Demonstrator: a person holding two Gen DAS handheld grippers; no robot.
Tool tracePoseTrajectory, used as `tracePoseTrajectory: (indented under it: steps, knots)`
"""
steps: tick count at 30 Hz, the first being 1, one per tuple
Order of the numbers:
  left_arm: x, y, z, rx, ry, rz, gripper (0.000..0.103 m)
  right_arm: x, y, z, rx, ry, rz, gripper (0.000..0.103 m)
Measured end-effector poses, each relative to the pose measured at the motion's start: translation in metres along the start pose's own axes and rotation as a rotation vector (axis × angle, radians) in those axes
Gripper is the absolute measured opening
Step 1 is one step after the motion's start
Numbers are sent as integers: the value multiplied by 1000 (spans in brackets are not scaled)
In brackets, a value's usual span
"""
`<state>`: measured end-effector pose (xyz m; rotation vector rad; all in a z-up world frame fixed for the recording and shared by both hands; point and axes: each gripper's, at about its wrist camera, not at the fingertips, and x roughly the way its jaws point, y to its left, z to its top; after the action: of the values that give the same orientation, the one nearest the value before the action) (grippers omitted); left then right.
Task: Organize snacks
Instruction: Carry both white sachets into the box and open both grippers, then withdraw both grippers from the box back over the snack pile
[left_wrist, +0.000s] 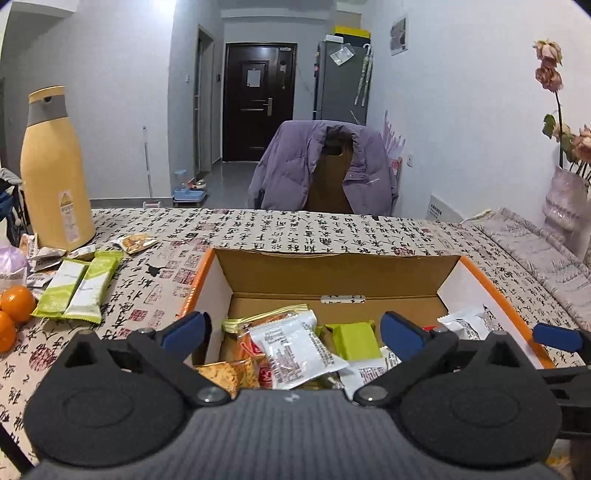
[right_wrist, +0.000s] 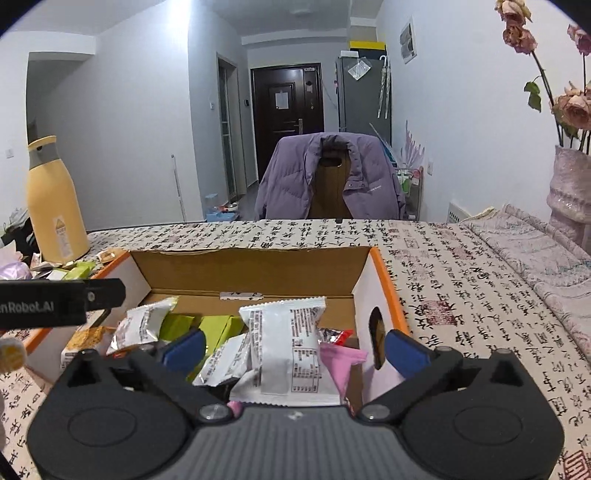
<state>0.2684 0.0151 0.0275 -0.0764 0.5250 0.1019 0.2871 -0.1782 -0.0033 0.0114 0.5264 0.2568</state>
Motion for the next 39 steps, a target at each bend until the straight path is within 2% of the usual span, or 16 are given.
tracePoseTrajectory:
  steps: [11, 23, 39]
  knots:
    - [-43, 9, -18, -8, -18, -24, 103, -49, 3, -13, -22, -38, 20, 103]
    - [-95, 19, -66, 6, -21, -62, 103, -108, 6, -58, -82, -45, 40, 103]
    - [-111, 9, -134, 86, 142, -123, 103, -152, 0, -120, -64, 8, 28, 103]
